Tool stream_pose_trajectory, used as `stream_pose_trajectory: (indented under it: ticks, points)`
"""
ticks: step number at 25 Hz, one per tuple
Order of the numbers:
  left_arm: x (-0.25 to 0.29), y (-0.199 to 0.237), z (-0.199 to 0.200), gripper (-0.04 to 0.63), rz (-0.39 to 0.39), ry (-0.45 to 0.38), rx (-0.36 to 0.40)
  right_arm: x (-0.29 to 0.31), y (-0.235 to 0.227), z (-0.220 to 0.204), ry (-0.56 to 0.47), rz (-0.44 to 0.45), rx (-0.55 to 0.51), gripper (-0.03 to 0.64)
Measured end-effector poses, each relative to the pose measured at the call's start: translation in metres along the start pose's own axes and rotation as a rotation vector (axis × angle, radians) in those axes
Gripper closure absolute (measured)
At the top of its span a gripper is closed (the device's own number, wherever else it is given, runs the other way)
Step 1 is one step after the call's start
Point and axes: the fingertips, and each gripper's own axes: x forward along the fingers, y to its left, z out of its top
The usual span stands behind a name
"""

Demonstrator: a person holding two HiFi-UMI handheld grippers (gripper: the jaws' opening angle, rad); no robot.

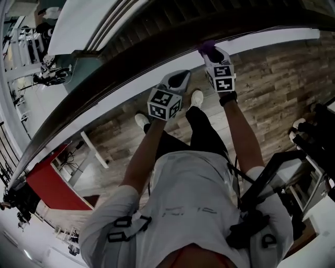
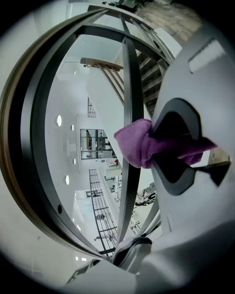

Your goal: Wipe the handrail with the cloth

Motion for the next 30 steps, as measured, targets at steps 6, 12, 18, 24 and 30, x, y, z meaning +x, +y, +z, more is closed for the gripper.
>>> stream_pose_trajectory:
  ticks: [6, 12, 18, 24, 30]
  points:
    - [0.072, -0.034, 0.011, 0.594, -0.050, 0.009, 0.022, -0.011, -0.105, -0.007, -0.015, -0.072, 0.038, 0.515]
    - [0.128, -0.081, 0.034, 0.594, -0.124, 0.000, 0.049, -0.027, -0.219, -0.010, -0.040, -0.212, 0.221, 0.515]
    - [0.159, -0.112, 0.047, 0.594, -0.169, 0.004, 0.079, -0.031, -0.286, -0.014, -0.029, -0.275, 0.270, 0.515]
    - [0.156, -0.106, 0.043, 0.594, -0.153, 0.018, 0.072, -0.041, -0.337, -0.017, 0.001, -0.382, 0.353, 0.515]
    - [0.140, -0.095, 0.040, 0.594, -0.131, 0.020, 0.063, -0.046, -0.361, -0.009, 0.051, -0.433, 0.344, 0.515]
